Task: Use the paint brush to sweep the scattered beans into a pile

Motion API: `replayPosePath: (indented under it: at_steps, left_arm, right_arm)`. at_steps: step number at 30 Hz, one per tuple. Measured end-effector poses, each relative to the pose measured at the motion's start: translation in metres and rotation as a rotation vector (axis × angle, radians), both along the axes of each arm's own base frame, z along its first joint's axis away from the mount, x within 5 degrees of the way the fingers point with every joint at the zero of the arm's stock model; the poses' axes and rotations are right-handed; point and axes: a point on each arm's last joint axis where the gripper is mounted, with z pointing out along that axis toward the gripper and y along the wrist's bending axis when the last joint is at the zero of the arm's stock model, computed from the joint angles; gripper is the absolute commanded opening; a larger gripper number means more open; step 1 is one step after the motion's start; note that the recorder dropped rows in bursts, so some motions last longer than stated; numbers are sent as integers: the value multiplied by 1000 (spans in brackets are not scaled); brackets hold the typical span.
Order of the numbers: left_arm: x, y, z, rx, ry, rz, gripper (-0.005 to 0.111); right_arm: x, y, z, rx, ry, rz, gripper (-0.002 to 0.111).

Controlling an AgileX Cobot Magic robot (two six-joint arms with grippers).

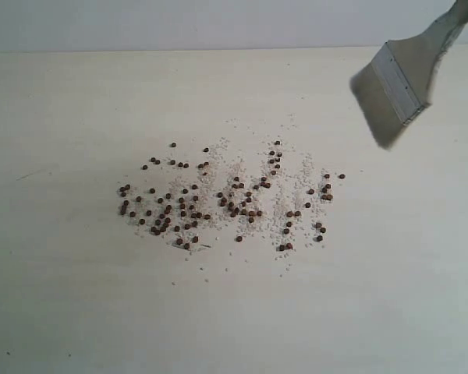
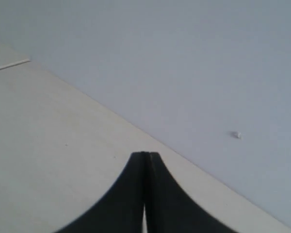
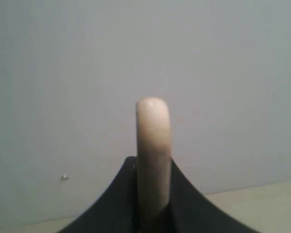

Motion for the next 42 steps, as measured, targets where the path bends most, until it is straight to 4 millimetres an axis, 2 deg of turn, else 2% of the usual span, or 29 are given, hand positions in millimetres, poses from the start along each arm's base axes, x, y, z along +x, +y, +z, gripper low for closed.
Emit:
replayPosePath:
  at_steps: [6,10,14,16,18,29,42]
  left_arm:
    - [-11,1,-2,-24,-3,45,0]
    - [-11,1,-4,-26,14,47,0]
    - [-11,1,-4,-26,15,47,0]
    - [-11,1,-4,-26,15,47,0]
    - [-11,1,-4,-26,15,47,0]
    - [-11,1,-4,-26,18,47,0]
    - [-11,1,-5,-28,30,49,0]
  right_arm:
    - [-5,0,-9,-72,-3,16,0]
    - [-22,-7,-28,-87,-16,-15,0]
    - [-49,-21,-50,-65,-134,-90,0]
    - [-61,-27,-55,-44,-199,-115,0]
    - [-65,-28,-58,-5,-198,-112,0]
    - [-68,-15,-56,-19,-232,31,0]
    - [-68,-14,-56,-5,-230,48,0]
